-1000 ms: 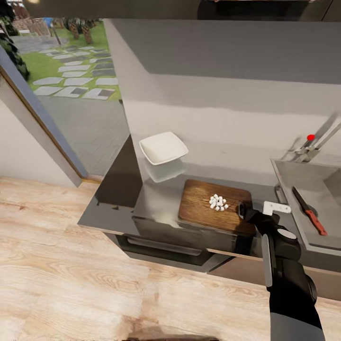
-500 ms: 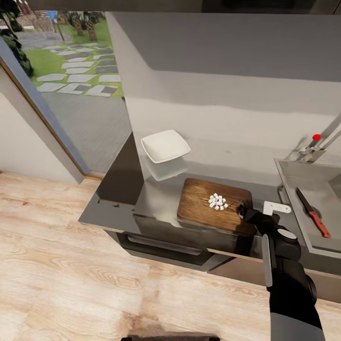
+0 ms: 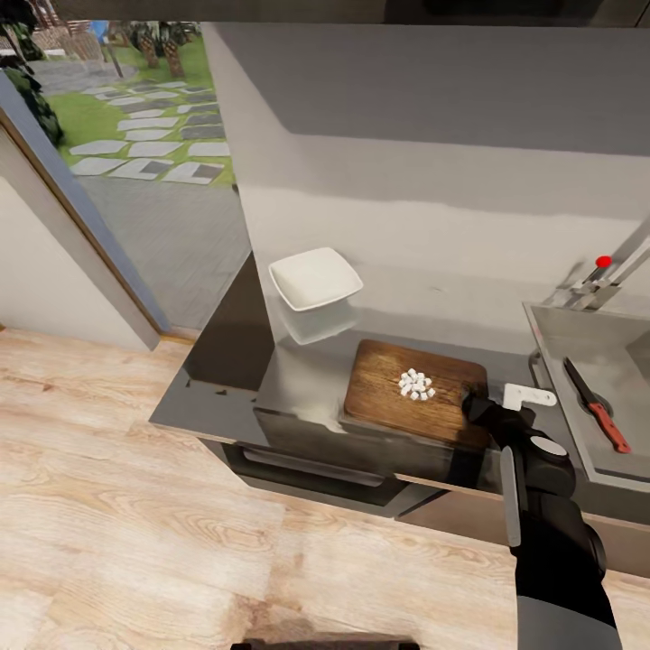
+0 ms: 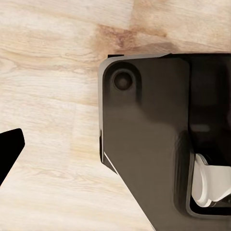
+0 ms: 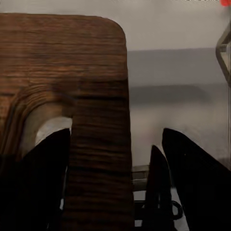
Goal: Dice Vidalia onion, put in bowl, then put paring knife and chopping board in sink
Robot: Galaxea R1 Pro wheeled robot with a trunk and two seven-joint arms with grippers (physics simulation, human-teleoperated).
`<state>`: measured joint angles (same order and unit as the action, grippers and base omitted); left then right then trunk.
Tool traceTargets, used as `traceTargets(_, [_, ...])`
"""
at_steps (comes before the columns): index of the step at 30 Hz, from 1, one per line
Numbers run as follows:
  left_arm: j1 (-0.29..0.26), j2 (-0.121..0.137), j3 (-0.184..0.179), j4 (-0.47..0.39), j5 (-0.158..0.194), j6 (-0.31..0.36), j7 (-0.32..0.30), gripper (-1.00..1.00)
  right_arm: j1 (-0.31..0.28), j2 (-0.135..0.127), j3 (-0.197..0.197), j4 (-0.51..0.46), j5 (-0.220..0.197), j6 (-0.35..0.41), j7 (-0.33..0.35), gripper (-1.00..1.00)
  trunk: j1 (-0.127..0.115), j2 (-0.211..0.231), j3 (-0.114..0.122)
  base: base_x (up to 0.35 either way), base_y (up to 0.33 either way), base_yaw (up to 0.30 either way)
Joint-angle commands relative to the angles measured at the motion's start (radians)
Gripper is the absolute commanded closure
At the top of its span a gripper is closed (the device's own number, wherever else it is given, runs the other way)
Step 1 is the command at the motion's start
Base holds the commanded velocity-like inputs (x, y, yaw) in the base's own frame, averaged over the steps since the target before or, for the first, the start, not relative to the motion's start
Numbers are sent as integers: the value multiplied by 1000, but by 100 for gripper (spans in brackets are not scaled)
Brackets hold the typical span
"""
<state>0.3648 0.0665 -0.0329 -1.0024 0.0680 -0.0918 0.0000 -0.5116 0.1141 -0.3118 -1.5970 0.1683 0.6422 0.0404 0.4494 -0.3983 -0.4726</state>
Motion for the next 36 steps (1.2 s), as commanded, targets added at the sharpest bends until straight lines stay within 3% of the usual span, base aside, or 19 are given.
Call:
traceTargets(1, [0, 1, -3, -1, 7, -2, 0, -100, -1, 1, -1, -1, 9, 5, 4, 100, 1, -2, -1, 0, 0, 0])
traceTargets(9, [0, 1, -2, -1, 7, -2, 0, -100, -1, 4, -1, -1, 11, 7, 1, 100, 1, -2, 1, 0, 0, 0])
traceTargets(36, [0, 1, -4, -1, 6, -2, 0, -100, -1, 4, -1, -1, 16, 7, 1, 100, 1, -2, 44, 0, 0, 0])
